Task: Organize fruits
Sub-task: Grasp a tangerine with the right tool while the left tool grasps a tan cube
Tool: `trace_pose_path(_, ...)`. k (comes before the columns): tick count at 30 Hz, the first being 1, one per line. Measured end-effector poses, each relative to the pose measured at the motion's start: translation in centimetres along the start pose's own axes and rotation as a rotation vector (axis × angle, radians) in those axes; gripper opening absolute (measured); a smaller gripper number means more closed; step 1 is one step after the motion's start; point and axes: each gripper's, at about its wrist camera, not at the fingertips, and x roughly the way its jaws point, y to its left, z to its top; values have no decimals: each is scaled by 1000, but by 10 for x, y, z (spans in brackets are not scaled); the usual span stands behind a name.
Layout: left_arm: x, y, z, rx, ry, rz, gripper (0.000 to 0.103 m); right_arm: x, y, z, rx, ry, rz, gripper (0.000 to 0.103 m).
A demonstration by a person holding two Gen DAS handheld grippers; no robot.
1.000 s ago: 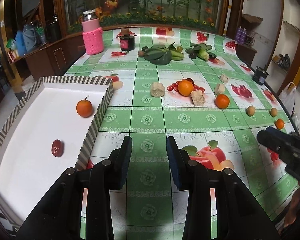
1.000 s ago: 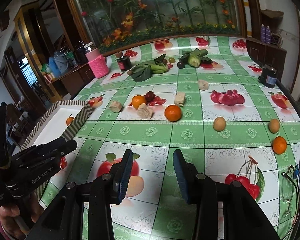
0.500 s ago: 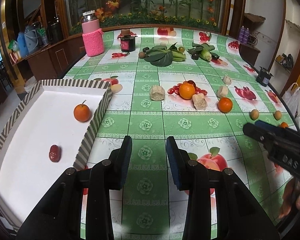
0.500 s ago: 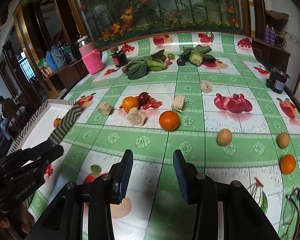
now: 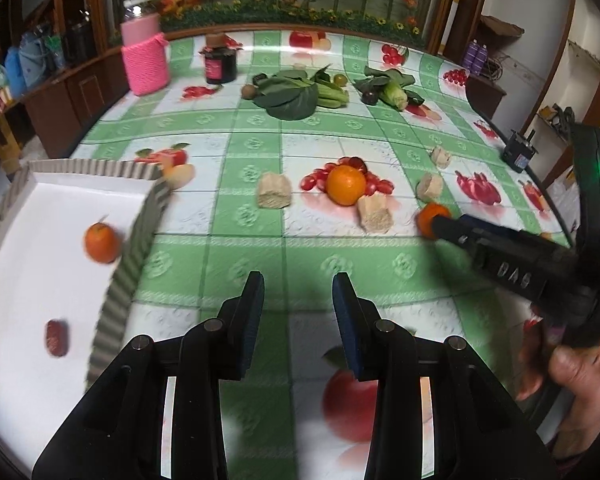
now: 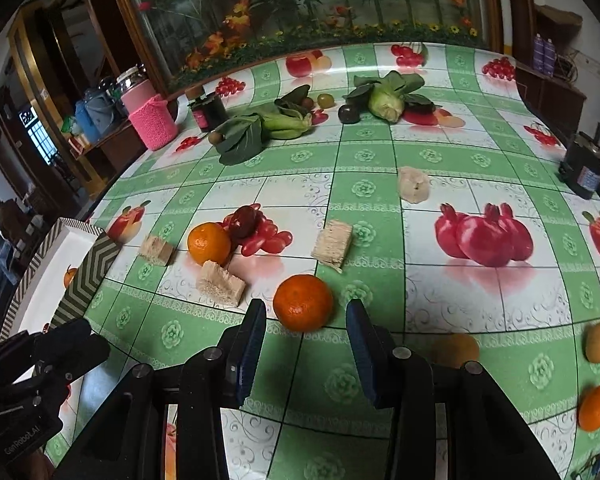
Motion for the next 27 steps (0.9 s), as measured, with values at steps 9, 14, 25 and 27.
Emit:
trace_pose_path(9, 22, -13, 20, -19, 34, -21, 35, 3, -11, -2, -10, -22, 47, 31)
trace_pose_path(14, 36, -28, 30, -4, 44, -28, 35, -9, -33, -2, 89, -77, 76, 31)
trace_pose_path(25, 74, -50, 46, 25, 73, -62, 35, -11, -47, 2, 135, -88, 83, 31)
trace_pose_path(27, 78, -52, 47, 30, 75, -68, 34, -11, -47, 2, 132, -86, 80, 31)
